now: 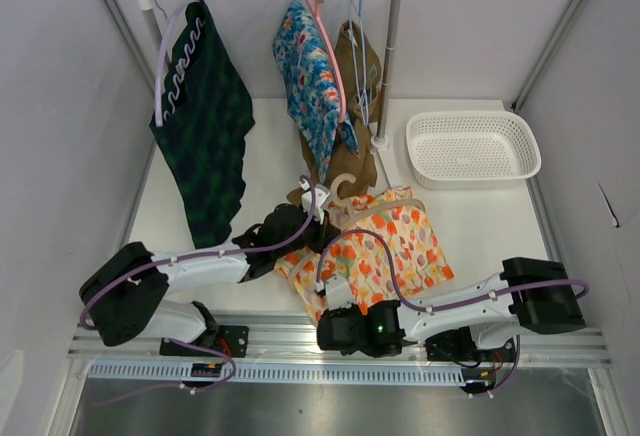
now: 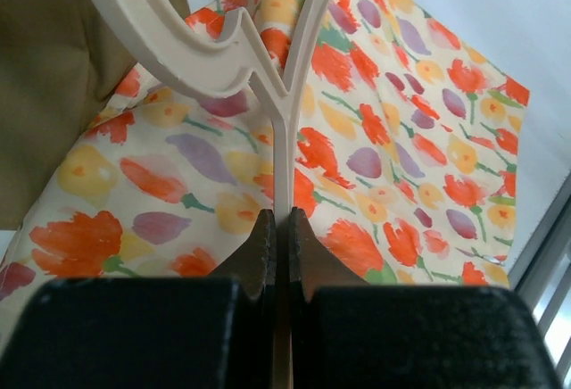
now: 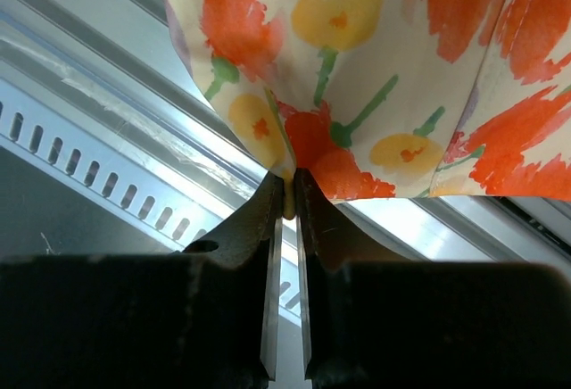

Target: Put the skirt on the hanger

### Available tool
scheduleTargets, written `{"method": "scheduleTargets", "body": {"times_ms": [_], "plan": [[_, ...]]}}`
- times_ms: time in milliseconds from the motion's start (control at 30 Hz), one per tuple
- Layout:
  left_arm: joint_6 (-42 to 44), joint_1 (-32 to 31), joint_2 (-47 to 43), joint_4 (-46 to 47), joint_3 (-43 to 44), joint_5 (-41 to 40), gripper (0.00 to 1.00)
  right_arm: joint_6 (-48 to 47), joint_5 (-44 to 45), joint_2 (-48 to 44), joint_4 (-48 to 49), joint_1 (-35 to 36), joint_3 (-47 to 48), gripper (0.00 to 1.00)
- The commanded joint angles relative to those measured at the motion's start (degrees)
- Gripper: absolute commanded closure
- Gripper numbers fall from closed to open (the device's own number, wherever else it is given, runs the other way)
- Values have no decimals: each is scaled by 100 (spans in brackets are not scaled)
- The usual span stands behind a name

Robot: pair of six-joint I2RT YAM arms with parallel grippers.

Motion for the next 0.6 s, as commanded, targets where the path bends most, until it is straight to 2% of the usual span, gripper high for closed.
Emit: {"method": "scheduleTargets", "body": {"times_ms": [0,233,400,567], "plan": [[164,-156,-298,-33,-90,-361,100,-5,-46,-12,243,110,54,88],[182,-490,-746,29,-151,-608,100,-84,-73,32,367,251,150,79],[269,-570,-1176,-234,-64,-644,100,-58,50,-266,252,277,45,78],[287,-675,-1581,-524,77,-504,100,-154,120,-548,261,277,27,62]]}}
